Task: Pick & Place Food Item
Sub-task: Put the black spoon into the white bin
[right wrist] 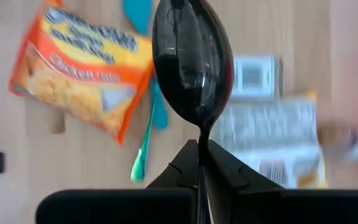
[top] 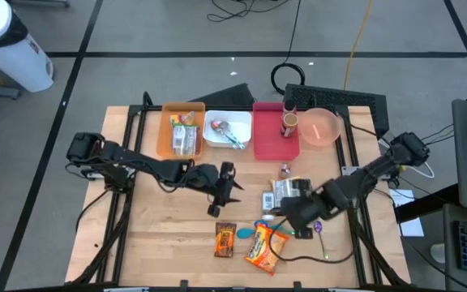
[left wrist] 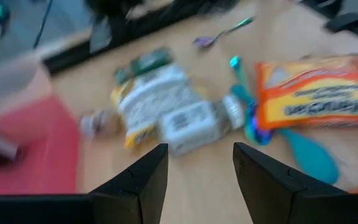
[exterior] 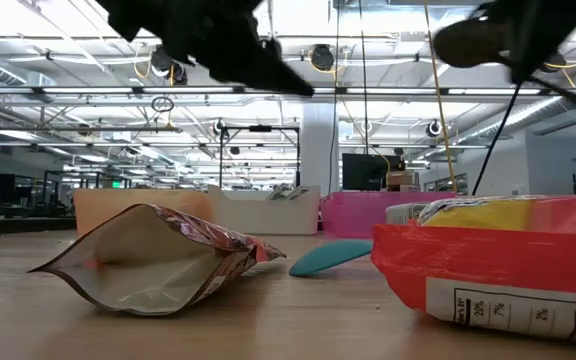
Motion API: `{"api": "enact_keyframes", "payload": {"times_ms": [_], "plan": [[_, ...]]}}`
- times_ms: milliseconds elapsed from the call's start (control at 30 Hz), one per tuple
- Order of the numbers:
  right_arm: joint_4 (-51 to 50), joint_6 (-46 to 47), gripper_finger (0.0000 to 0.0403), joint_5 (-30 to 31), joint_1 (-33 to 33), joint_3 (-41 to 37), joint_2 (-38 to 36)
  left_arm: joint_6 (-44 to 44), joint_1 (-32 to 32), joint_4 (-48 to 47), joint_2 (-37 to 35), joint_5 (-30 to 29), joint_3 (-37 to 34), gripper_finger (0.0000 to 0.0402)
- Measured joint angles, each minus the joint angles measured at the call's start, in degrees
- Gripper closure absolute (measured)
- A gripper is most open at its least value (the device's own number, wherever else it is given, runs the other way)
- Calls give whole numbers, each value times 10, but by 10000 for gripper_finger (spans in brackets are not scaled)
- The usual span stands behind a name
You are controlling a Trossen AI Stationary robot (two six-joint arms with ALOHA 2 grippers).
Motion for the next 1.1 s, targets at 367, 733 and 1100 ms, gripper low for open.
{"api": "enact_keyframes", "payload": {"times_ms": [367,733,1100], "plan": [[153,-265,403,-182,-145,0,0,114,-96,99,0,-180,0,215],[199,-370,403,-297,-220,-1,5,96,-98,132,0,-183,0,215],[218,-409,403,-298,-233,-5,5,93,-97,186,0,-145,0,215]]}}
